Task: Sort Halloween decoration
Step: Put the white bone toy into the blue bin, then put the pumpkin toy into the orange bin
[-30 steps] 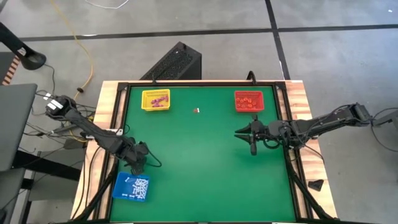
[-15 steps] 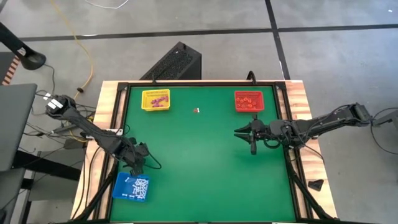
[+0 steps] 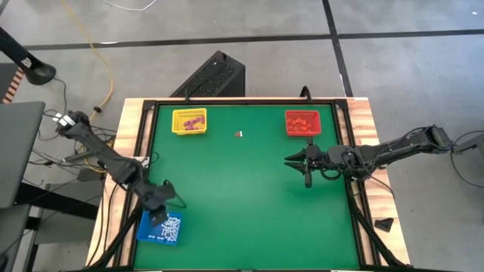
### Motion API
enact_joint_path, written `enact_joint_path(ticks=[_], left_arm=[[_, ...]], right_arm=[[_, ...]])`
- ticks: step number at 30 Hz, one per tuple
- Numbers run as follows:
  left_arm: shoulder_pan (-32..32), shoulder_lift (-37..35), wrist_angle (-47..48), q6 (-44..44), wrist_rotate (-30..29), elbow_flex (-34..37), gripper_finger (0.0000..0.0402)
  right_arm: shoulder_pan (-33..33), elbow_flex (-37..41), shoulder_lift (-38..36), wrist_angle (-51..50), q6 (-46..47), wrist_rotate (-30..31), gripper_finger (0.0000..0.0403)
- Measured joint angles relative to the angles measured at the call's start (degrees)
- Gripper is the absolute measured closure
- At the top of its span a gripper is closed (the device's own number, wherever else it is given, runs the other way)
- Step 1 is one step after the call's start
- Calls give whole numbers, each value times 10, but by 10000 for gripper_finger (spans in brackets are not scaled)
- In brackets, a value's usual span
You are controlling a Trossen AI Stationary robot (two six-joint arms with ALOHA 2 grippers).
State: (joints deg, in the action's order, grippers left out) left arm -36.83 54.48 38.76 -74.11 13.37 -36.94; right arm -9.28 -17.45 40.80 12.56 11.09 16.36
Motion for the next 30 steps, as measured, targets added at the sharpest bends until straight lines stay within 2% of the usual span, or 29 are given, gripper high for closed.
enact_joint_path(ticks=[4, 10, 14, 19, 24, 30], left_arm=[[-60, 27, -61, -88, 13, 7, 398], [-90, 67, -47, -182, -35, 7, 354], [-90, 82, -51, -185, -17, 7, 311], [-72, 81, -68, -178, 45, 7, 275], [-66, 83, -116, -151, -26, 7, 274], [-41, 124, -151, -86, -14, 7, 302]], right_arm=[[0, 0, 0, 0, 0, 0, 294], [0, 0, 0, -1, 0, 0, 294], [-1, 0, 0, -1, 3, 0, 294], [-1, 0, 0, -3, 5, 0, 294], [-1, 0, 0, -3, 5, 0, 294], [-1, 0, 0, -2, 5, 0, 294]])
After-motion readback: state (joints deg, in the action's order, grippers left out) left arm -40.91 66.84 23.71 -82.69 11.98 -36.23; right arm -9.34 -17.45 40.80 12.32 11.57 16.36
